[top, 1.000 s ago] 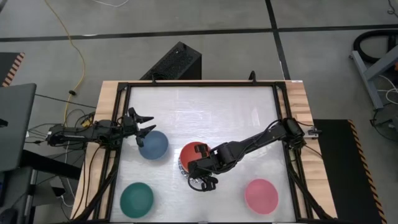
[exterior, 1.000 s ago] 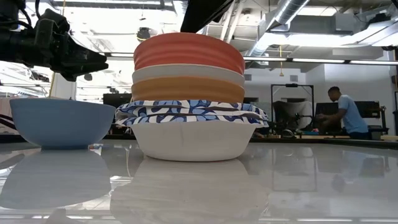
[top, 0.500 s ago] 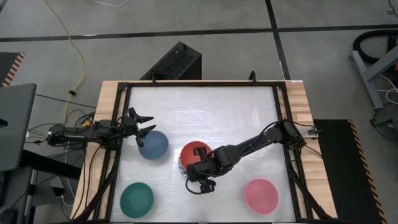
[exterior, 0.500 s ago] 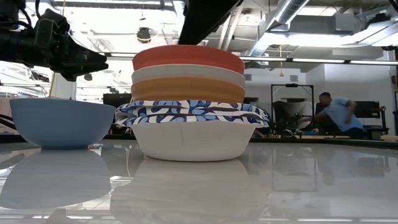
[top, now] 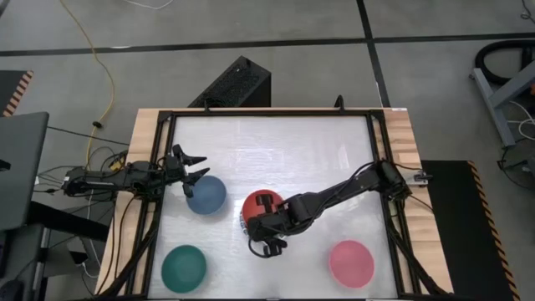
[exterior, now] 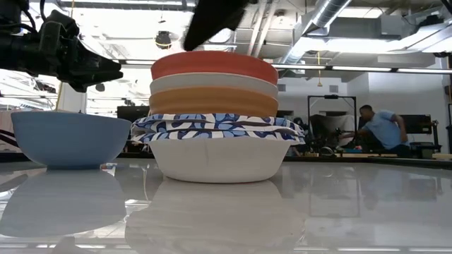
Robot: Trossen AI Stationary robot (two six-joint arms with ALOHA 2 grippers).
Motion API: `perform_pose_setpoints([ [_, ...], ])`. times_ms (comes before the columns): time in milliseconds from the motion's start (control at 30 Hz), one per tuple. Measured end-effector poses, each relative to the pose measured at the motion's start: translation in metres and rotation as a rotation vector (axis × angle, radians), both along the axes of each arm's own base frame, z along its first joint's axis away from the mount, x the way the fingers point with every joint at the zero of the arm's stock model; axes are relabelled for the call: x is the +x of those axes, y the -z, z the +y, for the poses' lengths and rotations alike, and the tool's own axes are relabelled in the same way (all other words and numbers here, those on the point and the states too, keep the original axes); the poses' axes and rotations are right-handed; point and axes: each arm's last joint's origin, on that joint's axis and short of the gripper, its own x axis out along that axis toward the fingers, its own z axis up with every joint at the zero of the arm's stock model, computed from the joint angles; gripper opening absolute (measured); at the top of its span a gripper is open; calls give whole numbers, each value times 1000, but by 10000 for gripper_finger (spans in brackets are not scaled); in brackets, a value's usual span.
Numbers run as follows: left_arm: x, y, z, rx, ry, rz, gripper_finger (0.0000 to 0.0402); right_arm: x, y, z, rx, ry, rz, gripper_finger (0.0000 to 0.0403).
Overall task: Nest bowls inside each other by size order
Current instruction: Stack the blue bowl into the red bowl
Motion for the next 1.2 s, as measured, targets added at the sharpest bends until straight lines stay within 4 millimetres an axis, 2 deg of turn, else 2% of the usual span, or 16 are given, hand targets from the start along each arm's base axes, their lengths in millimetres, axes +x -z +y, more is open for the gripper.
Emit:
perform_pose_setpoints([
  [300,0,0,0,0,0,0,185,11,-45,-3,-148,-64,-223,17],
  [500,0,0,0,0,0,0,185,27,-60,-11,-179,-150,-415,45],
  [633,0,0,0,0,0,-1,185,37,-55,-23,-196,-201,-424,88],
  [867,0,0,0,0,-1,0,185,65,-34,-56,-165,-172,-452,169],
  [933,0,0,0,0,-2,-1,185,68,-26,-61,-151,-192,-424,188],
  [1067,0,0,0,0,-3,-1,185,76,-17,-71,-140,-188,-433,213],
  [1200,0,0,0,0,-3,-1,185,87,-11,-80,-123,-187,-488,218],
])
